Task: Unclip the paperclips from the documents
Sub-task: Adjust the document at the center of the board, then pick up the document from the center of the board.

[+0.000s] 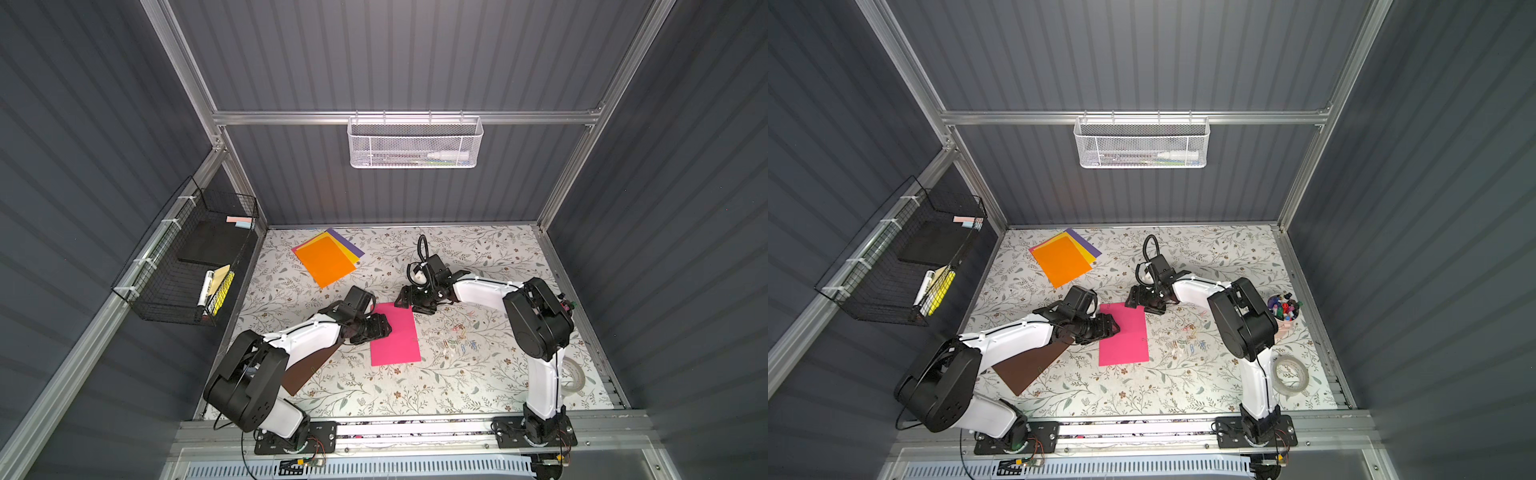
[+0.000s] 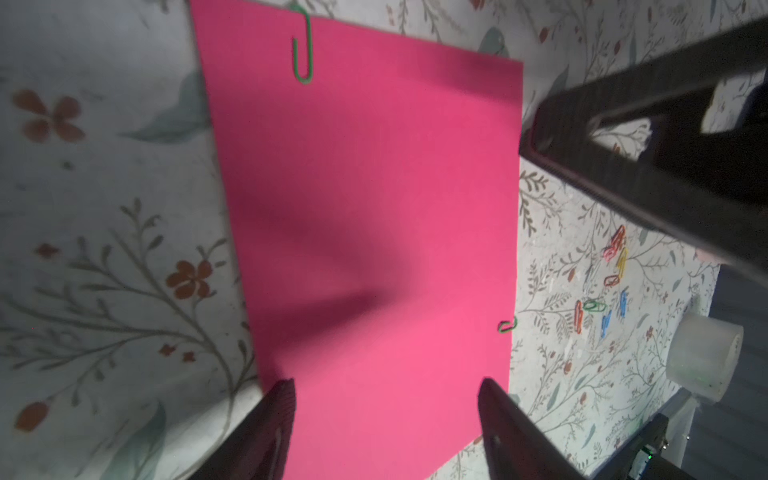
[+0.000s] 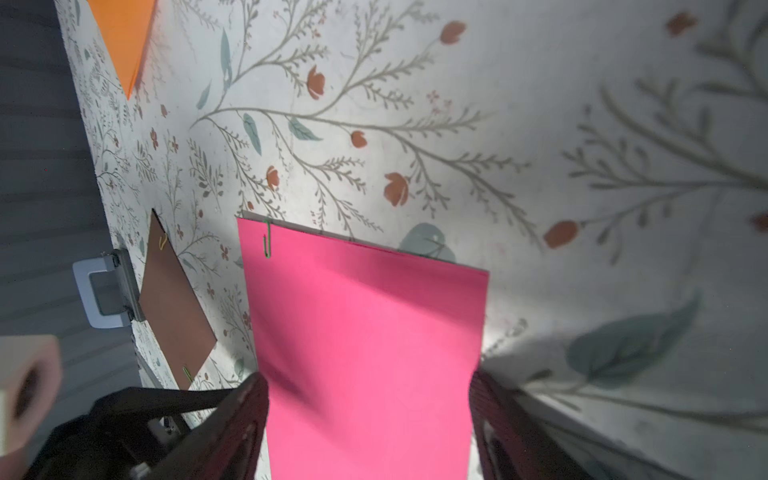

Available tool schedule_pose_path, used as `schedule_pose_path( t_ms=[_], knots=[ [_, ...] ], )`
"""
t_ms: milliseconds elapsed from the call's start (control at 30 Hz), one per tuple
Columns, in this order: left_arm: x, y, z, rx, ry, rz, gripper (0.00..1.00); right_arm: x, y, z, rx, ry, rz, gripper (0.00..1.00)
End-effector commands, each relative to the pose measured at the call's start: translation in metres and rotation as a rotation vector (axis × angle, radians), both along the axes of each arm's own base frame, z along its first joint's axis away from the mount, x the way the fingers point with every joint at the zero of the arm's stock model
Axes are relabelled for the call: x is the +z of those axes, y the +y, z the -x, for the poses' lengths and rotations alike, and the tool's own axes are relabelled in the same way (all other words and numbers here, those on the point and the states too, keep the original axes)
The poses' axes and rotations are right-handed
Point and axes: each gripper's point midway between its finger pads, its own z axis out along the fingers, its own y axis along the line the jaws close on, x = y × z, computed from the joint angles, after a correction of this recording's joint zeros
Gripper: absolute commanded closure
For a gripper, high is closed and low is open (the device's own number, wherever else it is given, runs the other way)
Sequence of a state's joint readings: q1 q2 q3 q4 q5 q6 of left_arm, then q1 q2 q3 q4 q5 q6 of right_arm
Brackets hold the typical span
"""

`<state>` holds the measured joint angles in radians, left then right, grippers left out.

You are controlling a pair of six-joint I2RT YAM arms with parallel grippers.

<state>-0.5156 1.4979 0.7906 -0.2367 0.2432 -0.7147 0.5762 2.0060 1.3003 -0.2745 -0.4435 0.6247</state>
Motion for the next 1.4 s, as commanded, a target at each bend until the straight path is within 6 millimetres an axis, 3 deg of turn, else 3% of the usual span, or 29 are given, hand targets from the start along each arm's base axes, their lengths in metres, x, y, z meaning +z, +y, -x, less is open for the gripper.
schedule_pose_path(
  t_ms=[0,133,433,667,900,1367],
  knots=[
    [0.025,0.006,-0.018,0.051,-0.049,-0.036,0.27,0.012,-0.019,0.004,0.037,-0.020,0.065,0.21],
    [0.031,0.004,-0.038,0.044,-0.097,-0.077,0.28,0.024,-0.023,0.003,0.074,-0.044,0.076,0.21],
    [-0.003,0.018,-0.051,0.041,-0.085,-0.224,0.39,0.013,-0.022,0.018,0.068,0.034,0.062,0.21],
    [-0.023,0.021,-0.048,0.029,-0.053,-0.243,0.40,0.004,-0.007,0.024,0.089,0.054,0.033,0.21],
    [-0.050,0.021,-0.028,-0.005,0.019,-0.226,0.43,-0.011,-0.002,0.032,0.086,0.096,0.048,0.21],
    [-0.058,0.015,-0.022,-0.044,0.030,-0.194,0.49,-0.025,0.019,0.033,0.095,0.118,-0.012,0.21]
  ],
)
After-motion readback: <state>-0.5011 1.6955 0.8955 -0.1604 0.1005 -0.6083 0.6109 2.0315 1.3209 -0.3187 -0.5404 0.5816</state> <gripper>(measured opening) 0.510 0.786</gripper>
